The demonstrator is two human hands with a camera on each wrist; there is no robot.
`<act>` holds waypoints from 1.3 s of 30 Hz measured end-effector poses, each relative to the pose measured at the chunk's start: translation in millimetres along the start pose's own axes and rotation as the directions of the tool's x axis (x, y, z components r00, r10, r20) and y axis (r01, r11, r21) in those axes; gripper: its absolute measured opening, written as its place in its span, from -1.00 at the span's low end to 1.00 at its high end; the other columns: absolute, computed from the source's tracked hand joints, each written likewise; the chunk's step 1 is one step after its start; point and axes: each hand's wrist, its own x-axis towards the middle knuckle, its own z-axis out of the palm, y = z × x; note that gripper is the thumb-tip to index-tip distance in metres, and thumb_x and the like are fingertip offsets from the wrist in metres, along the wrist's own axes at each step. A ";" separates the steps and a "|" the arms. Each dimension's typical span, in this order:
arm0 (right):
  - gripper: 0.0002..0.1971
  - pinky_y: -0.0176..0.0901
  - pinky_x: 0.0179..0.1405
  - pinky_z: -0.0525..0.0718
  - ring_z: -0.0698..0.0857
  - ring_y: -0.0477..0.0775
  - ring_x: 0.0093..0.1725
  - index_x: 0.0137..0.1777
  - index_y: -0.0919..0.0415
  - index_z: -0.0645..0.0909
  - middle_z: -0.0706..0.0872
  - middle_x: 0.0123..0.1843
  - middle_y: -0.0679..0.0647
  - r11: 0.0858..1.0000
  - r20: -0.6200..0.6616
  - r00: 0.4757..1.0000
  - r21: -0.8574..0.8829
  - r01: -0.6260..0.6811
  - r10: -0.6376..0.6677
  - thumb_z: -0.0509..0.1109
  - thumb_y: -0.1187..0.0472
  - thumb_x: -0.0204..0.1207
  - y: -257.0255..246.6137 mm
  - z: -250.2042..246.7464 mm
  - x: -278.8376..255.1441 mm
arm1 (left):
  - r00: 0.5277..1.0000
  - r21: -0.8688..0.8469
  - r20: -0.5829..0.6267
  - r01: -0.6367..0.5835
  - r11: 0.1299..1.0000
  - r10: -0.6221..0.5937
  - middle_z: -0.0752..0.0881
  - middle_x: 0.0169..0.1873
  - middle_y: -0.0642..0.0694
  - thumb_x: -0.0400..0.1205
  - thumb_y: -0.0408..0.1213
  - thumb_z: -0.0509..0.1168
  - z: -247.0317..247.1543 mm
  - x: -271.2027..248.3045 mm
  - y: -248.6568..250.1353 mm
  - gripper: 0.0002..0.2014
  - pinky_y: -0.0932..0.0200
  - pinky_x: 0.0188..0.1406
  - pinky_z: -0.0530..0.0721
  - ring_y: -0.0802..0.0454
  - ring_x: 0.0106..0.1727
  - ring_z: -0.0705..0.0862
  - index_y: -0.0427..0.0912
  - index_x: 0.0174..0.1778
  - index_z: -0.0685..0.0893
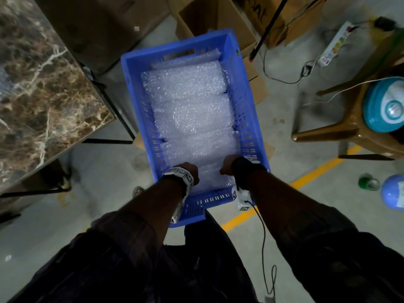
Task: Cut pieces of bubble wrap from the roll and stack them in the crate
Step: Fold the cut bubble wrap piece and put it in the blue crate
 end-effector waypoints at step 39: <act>-0.86 -0.08 -0.12 0.68 0.77 0.25 -0.14 -0.26 0.11 0.62 0.79 -0.18 0.25 0.755 -0.705 0.646 0.245 0.609 -0.292 0.45 0.24 0.54 -272.4 14.7 -202.0 | 0.783 -0.636 -0.452 0.052 0.770 -0.427 0.68 0.26 -0.26 0.73 -0.15 0.12 45.5 -263.0 -230.9 -0.66 -0.06 0.22 0.65 -0.25 0.24 0.66 -0.19 0.33 0.63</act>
